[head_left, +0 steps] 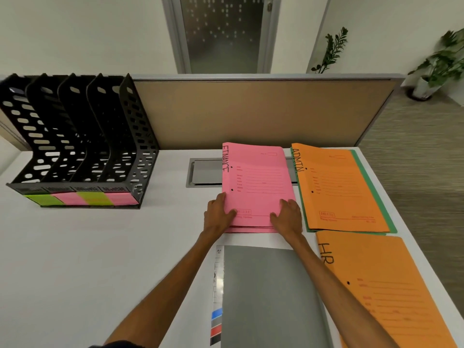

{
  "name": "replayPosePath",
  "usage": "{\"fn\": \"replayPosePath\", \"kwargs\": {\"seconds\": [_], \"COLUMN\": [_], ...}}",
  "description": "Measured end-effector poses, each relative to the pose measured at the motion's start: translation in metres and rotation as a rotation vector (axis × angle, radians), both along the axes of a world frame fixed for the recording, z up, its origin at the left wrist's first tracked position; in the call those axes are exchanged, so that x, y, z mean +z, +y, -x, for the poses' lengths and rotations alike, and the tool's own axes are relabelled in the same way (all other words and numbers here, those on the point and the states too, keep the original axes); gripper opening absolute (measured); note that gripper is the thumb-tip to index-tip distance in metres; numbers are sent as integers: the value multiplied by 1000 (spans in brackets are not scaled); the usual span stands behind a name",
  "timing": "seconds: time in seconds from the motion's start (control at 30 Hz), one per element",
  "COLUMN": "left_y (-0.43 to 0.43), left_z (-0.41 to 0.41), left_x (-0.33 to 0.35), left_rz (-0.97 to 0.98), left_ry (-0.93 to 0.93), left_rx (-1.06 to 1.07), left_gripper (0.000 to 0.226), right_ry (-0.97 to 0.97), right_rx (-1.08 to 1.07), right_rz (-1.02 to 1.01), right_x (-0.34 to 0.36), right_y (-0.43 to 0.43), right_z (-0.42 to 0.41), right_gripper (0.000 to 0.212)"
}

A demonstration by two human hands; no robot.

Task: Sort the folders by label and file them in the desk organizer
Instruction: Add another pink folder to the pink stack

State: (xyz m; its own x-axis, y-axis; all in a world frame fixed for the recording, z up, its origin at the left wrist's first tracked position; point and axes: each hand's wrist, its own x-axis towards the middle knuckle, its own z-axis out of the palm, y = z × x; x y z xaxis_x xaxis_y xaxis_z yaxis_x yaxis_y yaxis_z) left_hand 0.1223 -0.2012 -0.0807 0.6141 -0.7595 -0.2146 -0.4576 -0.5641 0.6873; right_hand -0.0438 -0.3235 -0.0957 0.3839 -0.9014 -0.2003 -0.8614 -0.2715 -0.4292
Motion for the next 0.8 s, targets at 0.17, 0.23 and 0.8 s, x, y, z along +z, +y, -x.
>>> {"fn": "replayPosePath", "kwargs": {"seconds": [0.17,0.23,0.8], "left_y": [17,23,93], "left_z": [10,14,57], "left_x": [10,16,42], "left_rz": [74,108,265], "left_ry": [26,27,65], "left_rx": [46,43,-62], "left_gripper": [65,63,42], "right_ry": [-89,-135,-226], "right_rx": [-7,-17,-117], "right_rz": [-15,-21,23], "right_x": [17,26,65], "right_y": [18,25,108], "right_z": [-2,0,43], "right_gripper": [59,59,40]}}
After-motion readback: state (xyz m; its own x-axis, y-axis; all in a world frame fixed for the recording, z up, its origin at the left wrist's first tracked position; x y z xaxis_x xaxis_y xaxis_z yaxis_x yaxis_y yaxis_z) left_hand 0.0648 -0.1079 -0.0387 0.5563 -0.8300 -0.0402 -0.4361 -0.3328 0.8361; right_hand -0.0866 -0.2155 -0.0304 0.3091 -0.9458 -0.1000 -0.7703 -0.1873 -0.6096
